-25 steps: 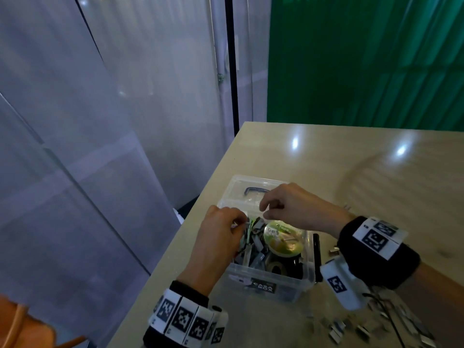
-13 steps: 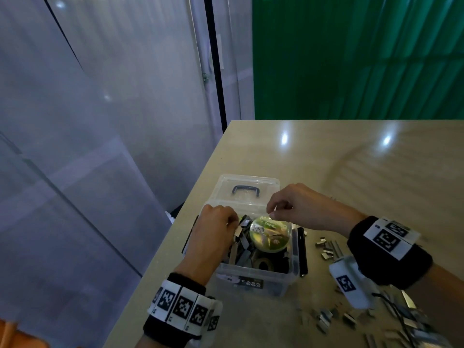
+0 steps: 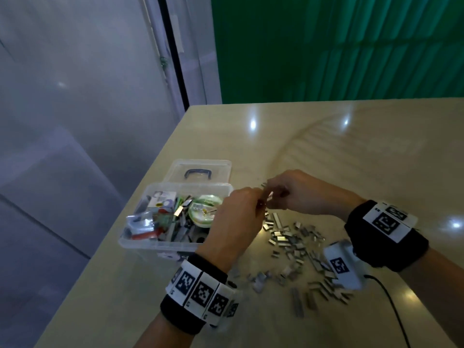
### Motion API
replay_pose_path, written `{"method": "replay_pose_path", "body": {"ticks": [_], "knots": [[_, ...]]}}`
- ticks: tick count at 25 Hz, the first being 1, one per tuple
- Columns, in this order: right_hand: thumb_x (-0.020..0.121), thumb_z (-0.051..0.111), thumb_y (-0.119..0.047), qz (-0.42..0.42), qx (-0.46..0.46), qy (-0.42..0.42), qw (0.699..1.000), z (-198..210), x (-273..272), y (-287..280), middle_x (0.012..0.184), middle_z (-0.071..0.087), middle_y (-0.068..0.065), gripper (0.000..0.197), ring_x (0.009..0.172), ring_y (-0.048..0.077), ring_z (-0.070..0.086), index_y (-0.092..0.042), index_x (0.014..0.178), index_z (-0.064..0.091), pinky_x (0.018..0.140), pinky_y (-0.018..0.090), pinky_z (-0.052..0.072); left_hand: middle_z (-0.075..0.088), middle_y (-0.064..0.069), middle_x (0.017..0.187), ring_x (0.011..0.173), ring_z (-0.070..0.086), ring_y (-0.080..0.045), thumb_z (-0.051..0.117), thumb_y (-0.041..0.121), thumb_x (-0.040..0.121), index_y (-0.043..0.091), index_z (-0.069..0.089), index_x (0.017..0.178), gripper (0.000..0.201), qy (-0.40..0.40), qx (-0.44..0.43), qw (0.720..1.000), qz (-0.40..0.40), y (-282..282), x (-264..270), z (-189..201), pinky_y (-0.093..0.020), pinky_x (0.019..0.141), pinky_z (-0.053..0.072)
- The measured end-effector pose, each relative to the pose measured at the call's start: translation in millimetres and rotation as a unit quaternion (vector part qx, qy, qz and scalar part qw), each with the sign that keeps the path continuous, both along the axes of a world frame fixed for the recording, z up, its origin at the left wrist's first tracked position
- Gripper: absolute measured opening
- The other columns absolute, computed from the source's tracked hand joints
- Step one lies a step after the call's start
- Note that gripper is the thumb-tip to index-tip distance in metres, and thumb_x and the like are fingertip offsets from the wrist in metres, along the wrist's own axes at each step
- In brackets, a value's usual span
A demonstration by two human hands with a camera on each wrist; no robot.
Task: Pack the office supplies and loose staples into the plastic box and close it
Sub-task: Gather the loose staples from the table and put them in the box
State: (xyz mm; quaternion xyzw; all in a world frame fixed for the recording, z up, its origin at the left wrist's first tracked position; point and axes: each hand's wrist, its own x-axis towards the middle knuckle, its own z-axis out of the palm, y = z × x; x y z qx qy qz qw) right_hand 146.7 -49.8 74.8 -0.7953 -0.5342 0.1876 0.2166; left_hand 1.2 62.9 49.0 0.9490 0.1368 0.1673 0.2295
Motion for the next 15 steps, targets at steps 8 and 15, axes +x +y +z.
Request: {"method": "replay_pose_path", "body": {"ticks": [8,15], "knots": [[0.09,0.068,-0.051,-0.118,-0.13,0.02,0.984,-83,40,-83,0.126,0.058,-0.003,0.051,0.103,0.01,0.057,-0.029,0.135,0.056,0.085,0.027,0.044,0.06,-0.005,0.123,0.115,0.054,-0.026,0.059,0.022,0.092,0.019,0.063,0.121,0.03,0.174,-0.035,0.984,-0.02,-45,27,-93,-0.036,0.094,0.046],[0.09,0.063,-0.058,-0.172,-0.185,-0.016,0.968,-120,35,-80,0.137,0.042,0.012,0.067,0.129,0.034,0.038,-0.018,0.141,0.046,0.098,0.04,0.039,0.043,-0.003,0.141,0.133,0.034,-0.03,0.059,0.035,0.095,0.022,0.044,0.139,0.048,0.21,-0.026,0.977,0.009,-46,51,-118,-0.048,0.103,0.042]]}}
